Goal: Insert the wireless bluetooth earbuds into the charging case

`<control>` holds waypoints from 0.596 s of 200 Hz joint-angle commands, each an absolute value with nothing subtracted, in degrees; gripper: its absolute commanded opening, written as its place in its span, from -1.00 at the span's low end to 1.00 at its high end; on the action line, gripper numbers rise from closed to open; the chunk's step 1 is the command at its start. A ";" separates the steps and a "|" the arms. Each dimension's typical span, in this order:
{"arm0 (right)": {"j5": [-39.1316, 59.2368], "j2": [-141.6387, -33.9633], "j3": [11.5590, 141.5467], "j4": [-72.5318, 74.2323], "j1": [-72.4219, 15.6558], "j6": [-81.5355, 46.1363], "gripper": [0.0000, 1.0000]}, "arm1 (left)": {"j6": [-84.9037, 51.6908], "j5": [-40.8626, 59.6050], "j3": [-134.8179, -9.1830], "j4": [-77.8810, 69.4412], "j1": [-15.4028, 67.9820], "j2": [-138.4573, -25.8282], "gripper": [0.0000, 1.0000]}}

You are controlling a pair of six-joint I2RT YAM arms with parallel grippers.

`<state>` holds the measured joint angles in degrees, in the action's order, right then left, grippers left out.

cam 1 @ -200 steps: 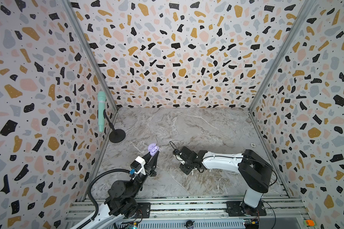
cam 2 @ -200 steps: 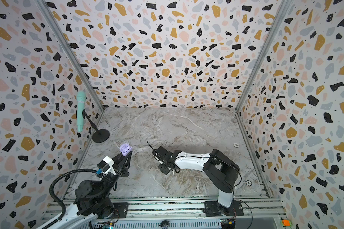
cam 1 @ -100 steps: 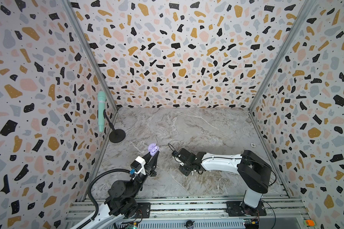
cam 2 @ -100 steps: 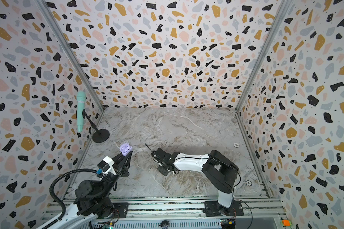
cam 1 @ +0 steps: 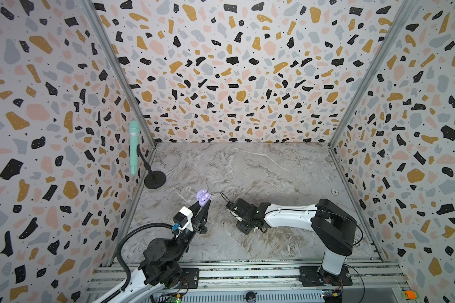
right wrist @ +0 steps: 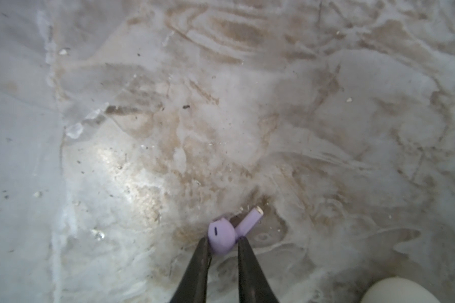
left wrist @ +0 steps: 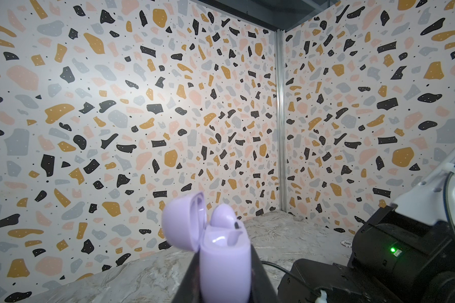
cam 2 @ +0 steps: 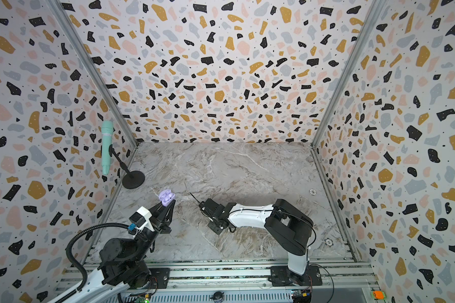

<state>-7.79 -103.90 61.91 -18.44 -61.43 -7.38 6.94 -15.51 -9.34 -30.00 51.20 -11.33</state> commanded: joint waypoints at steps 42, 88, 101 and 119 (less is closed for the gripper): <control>-9.52 -105.37 62.75 -20.00 -61.79 -7.03 -0.63 | 8.00 -14.93 -8.79 -31.82 51.57 -11.11 -1.00; -8.70 -105.27 63.52 -20.35 -61.88 -7.37 -0.66 | 8.07 -14.91 -8.79 -31.65 51.52 -10.90 -1.00; -7.56 -104.70 63.52 -20.15 -61.83 -7.85 -0.66 | 8.06 -14.91 -8.81 -31.64 51.52 -10.90 -1.00; -5.29 -104.19 64.02 -20.33 -61.62 -9.27 -0.66 | 8.09 -14.90 -8.79 -31.64 51.55 -10.88 -1.00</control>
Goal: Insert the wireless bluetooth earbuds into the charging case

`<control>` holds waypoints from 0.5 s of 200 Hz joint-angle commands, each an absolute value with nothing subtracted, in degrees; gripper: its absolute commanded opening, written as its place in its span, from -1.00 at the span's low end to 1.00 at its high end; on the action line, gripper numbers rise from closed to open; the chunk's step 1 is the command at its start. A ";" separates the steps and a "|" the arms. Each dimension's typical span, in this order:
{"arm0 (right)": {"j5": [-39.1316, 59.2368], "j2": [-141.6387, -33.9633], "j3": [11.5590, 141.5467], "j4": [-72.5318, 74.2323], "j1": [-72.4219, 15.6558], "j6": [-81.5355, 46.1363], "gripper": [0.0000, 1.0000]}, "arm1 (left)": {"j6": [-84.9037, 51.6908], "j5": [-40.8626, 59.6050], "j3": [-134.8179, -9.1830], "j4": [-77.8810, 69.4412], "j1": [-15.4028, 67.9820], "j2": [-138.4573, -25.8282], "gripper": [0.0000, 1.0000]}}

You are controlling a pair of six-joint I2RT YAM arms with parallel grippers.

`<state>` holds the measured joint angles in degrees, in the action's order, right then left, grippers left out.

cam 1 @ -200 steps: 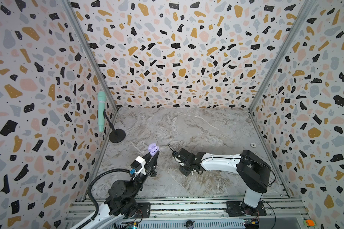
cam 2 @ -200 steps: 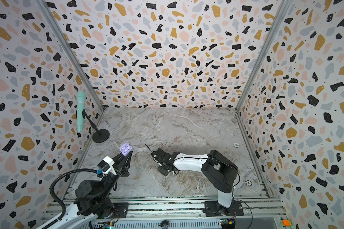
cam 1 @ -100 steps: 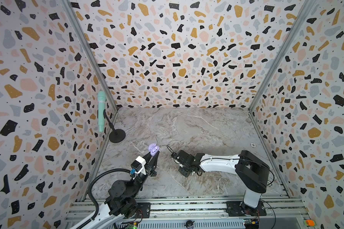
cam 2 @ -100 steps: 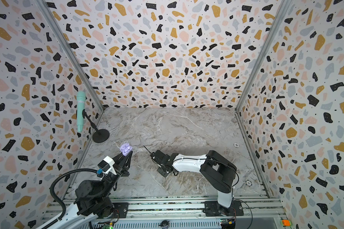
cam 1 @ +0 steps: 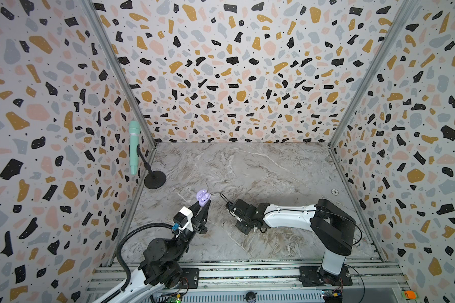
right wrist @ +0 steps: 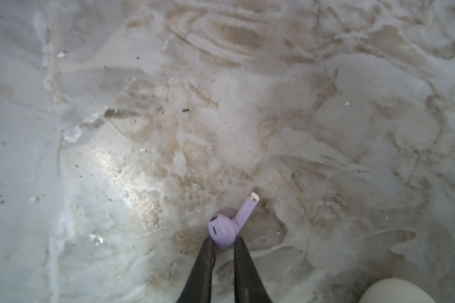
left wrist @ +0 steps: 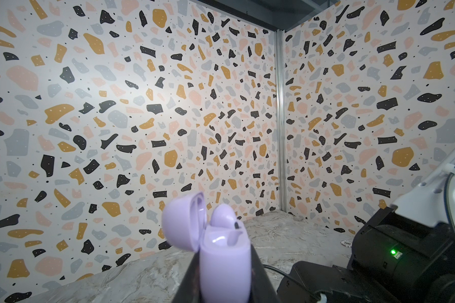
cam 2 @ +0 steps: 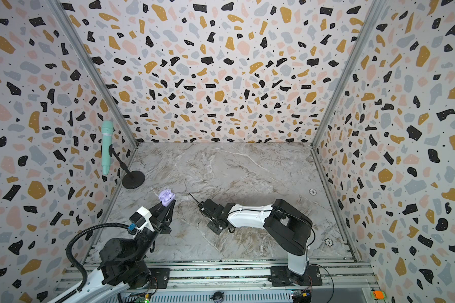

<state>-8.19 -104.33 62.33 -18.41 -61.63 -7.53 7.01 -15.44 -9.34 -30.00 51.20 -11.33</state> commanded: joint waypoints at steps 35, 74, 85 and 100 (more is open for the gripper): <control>0.92 -104.01 65.56 -21.53 -60.08 -14.41 -0.66 | 8.00 -14.77 -8.79 -31.55 51.51 -10.77 -1.00; 6.46 -103.32 67.35 -23.46 -59.77 -18.13 -0.56 | 8.00 -14.42 -8.79 -31.56 51.57 -10.60 -1.00; 6.77 -102.97 68.03 -24.41 -59.63 -19.06 -0.52 | 7.93 -14.28 -8.79 -31.55 51.63 -10.49 -1.00; 6.81 -102.06 68.38 -24.74 -59.62 -19.44 -0.45 | 7.95 -14.24 -8.70 -31.64 51.68 -10.22 -1.00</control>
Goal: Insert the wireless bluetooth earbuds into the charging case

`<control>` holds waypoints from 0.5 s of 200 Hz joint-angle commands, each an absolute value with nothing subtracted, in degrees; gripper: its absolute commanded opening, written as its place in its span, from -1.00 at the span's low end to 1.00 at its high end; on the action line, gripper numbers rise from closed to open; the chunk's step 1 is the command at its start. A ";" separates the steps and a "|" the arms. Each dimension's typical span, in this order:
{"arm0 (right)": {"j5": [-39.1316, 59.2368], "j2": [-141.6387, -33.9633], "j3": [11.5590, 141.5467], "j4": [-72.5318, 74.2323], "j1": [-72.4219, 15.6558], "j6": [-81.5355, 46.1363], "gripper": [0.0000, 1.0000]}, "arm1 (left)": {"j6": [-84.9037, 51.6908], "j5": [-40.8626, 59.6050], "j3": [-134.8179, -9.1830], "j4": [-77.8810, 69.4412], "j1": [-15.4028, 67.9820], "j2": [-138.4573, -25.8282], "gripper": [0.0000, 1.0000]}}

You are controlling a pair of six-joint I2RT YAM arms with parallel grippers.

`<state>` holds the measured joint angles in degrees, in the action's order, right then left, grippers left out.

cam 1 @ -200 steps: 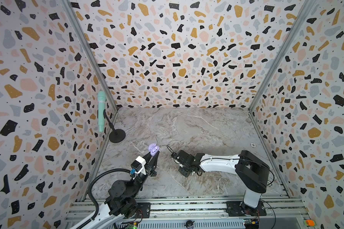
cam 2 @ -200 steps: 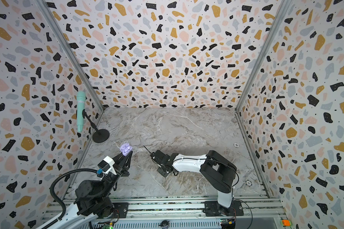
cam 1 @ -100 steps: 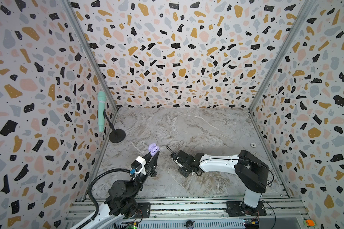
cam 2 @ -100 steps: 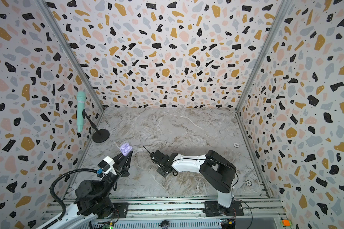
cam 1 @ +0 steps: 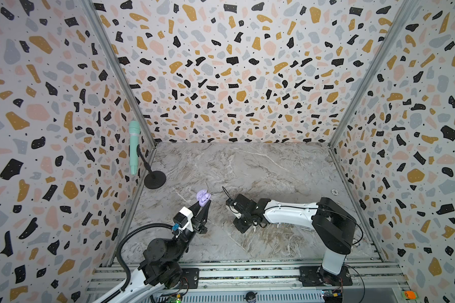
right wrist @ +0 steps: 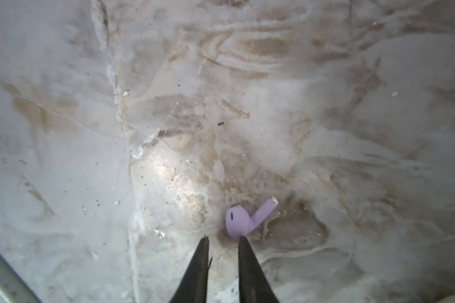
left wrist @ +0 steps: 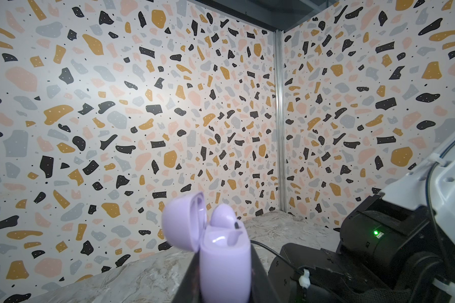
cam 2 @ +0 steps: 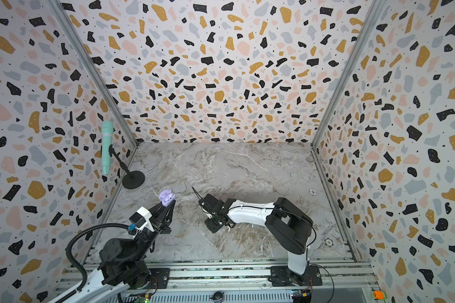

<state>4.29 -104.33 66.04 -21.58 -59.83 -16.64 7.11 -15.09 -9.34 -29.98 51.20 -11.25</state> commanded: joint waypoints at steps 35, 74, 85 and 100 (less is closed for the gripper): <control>0.31 -99.10 67.53 -24.11 -61.34 -14.21 -0.40 | 8.07 -14.33 -8.70 -31.55 51.67 -9.76 -1.00; -6.13 -98.92 64.64 -21.16 -63.03 -9.16 -0.37 | 8.35 -14.56 -8.79 -31.37 51.68 -9.15 -1.00; -6.44 -99.00 63.64 -19.59 -63.06 -7.94 -0.36 | 8.42 -14.68 -8.81 -31.35 51.64 -9.10 -1.00; -8.13 -99.77 63.10 -18.48 -63.49 -6.23 -0.34 | 8.43 -14.68 -8.79 -31.29 51.64 -9.11 -1.00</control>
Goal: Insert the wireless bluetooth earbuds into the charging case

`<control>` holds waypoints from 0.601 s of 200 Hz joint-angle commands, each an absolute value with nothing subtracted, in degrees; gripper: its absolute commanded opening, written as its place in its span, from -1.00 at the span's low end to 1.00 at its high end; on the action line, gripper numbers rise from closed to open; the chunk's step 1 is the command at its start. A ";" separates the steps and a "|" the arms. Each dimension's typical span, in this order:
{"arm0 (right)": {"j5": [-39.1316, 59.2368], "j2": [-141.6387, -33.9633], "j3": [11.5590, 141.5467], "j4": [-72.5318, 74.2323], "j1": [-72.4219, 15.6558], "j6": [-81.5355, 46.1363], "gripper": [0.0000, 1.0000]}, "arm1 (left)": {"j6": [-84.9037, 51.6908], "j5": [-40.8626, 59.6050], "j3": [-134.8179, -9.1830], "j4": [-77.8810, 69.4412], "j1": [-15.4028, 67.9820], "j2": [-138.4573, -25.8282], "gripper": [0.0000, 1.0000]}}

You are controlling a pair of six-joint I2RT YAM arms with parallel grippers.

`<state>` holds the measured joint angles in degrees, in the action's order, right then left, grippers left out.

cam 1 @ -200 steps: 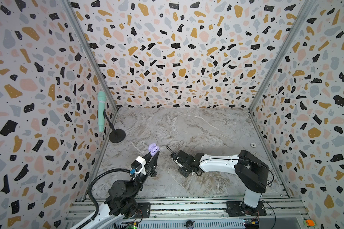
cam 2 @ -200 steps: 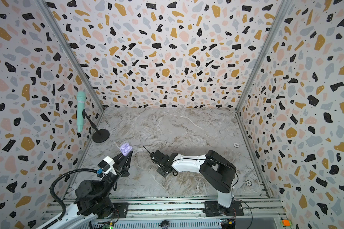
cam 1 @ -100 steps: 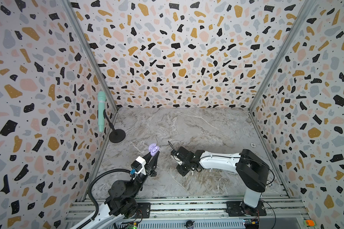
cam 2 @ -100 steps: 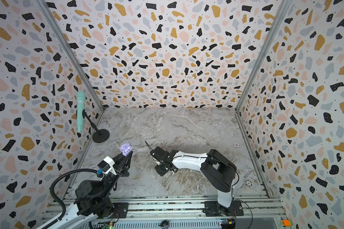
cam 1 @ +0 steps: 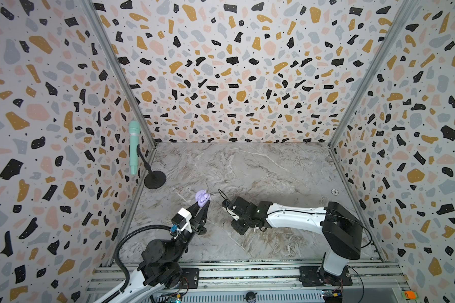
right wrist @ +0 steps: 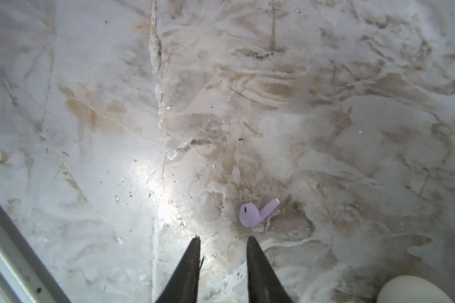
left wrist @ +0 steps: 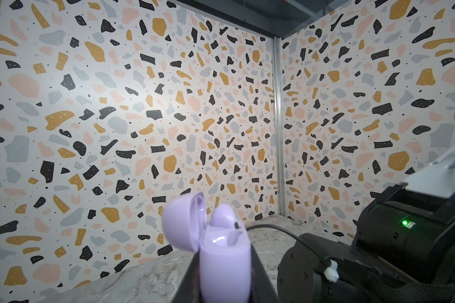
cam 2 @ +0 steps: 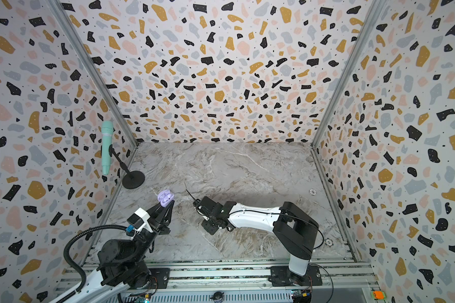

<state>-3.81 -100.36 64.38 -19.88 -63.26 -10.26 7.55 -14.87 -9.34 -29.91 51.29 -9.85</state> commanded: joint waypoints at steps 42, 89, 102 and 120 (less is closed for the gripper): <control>-10.72 -101.88 62.50 -16.63 -63.72 -3.96 -0.33 | 8.48 -14.76 -8.81 -31.11 51.62 -8.78 -1.00; -9.95 -102.21 62.05 -14.47 -64.07 -2.64 -0.34 | 8.44 -14.68 -8.81 -31.20 51.63 -8.78 -1.00; -9.78 -102.48 62.16 -14.50 -64.09 -2.45 -0.34 | 8.43 -14.66 -8.72 -31.29 51.64 -8.78 -1.00; -8.82 -102.65 62.05 -14.32 -64.08 -2.00 -0.35 | 8.44 -14.68 -8.72 -31.29 51.60 -8.77 -1.00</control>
<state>-8.86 -102.45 62.30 -14.59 -63.77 -3.31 7.94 -14.87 -9.34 -29.52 51.29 -9.34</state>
